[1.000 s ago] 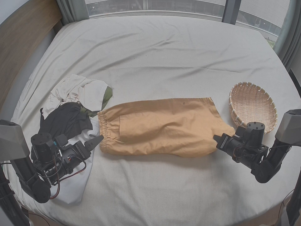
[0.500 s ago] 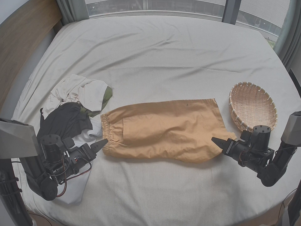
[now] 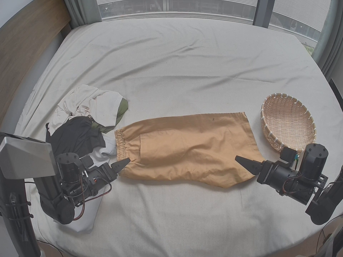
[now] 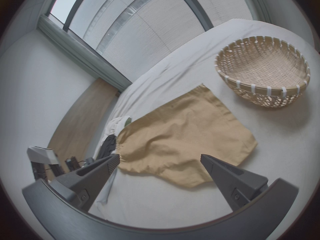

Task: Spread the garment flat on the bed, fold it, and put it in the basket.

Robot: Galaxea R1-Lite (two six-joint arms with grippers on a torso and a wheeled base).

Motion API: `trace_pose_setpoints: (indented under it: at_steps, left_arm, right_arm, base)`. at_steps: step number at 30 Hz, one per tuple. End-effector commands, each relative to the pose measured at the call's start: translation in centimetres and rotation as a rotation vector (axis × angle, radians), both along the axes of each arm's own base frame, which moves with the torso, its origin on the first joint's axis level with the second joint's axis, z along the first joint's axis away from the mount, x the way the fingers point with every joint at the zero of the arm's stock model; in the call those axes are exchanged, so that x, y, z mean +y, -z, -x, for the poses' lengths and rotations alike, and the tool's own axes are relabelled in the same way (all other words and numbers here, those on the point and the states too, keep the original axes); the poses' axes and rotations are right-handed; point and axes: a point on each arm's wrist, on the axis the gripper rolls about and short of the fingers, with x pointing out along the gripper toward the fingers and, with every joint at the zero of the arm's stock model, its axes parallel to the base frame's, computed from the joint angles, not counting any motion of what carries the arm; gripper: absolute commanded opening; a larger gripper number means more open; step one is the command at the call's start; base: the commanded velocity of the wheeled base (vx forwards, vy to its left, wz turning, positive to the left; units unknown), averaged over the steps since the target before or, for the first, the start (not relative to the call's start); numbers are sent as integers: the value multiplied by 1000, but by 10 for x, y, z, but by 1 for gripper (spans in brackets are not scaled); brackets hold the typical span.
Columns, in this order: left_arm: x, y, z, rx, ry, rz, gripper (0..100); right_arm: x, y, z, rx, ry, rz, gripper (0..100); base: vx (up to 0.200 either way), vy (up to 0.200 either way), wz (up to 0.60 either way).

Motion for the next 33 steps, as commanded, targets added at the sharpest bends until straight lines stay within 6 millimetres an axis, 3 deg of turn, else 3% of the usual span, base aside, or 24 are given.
trace_pose_setpoints:
  at_steps: [1,7,19,20,28,33]
  left_arm:
    - [-4,13,-10,14,12,0,100]
    - [-12,30,-24,18,19,-7,100]
    - [-19,20,-44,-53,8,41,100]
    - [-19,20,-45,-49,1,50,0]
    - [-15,16,-41,-48,-9,55,0]
    - [-10,-25,-10,-88,7,72,0]
  right_arm:
    - [5,-10,0,-42,-21,-22,100]
    - [10,-13,-1,-56,-35,-31,100]
    - [11,-14,2,-72,-42,-42,100]
    - [11,-14,2,-72,-44,-42,100]
    - [12,-13,3,-67,-45,-41,100]
    - [11,-11,2,-56,-38,-38,100]
  base:
    - [0,0,0]
    - [0,0,0]
    - [0,0,0]
    - [0,0,0]
    - [0,0,0]
    - [0,0,0]
